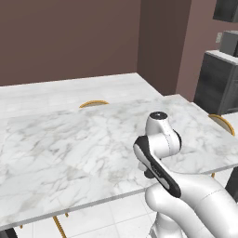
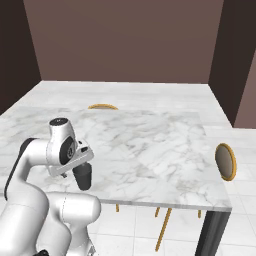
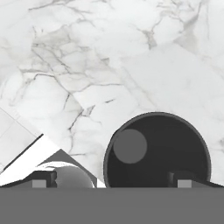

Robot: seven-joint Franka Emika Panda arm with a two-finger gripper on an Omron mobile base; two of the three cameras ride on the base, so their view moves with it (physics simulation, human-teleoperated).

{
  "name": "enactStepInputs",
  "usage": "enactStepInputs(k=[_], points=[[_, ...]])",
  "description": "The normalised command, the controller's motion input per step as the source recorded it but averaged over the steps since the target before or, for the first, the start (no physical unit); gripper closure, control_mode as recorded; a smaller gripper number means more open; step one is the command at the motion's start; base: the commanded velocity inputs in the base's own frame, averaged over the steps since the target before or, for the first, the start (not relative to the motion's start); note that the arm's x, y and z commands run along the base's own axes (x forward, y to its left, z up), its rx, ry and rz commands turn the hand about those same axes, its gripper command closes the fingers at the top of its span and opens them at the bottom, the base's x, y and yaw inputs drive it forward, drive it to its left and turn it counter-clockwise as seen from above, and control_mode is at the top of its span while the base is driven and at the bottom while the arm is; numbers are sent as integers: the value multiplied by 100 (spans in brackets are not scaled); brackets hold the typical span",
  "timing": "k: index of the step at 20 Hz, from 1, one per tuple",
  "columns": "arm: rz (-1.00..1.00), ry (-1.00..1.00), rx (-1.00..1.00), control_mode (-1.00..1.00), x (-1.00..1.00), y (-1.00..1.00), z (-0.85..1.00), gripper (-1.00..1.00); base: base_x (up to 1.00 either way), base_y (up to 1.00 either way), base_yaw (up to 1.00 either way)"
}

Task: Pick the pot and glass cup and place them in the sink. Then turn on the water.

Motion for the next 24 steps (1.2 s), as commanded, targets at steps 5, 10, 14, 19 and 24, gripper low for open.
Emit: enactStepInputs(k=[5, 10, 14, 19, 24], points=[[-1, 1, 0, -100, 8, 0, -16, -100, 0, 0, 0], [0, 5, 0, -100, 0, 0, -11, -100, 0, 0, 0], [0, 4, 0, -100, 0, 0, -10, -100, 0, 0, 0], [0, 4, 0, -100, 0, 0, -10, -100, 0, 0, 0], [0, 3, 0, -100, 0, 0, -12, -100, 0, 0, 0]])
